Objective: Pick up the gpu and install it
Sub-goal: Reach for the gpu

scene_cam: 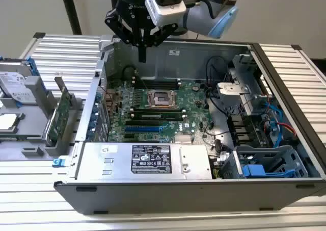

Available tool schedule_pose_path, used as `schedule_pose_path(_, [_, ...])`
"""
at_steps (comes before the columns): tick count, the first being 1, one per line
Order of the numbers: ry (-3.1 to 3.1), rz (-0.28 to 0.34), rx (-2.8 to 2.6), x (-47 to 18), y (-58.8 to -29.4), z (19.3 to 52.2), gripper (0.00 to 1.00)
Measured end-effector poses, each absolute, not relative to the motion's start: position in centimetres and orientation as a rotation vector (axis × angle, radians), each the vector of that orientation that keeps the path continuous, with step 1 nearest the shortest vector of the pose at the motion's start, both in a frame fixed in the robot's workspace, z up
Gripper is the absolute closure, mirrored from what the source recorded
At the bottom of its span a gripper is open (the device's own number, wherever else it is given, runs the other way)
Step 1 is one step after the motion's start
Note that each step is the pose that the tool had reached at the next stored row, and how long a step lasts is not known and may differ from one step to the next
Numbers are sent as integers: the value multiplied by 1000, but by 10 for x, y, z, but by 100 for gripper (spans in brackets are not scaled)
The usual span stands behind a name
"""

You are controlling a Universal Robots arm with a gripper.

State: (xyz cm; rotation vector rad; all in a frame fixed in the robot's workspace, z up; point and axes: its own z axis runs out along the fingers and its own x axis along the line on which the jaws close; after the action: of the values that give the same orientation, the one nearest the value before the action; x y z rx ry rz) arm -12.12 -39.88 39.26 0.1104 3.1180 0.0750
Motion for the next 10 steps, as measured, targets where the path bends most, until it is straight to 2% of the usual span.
schedule_pose_path(10, [3118,75,110,-121,-399,393,100])
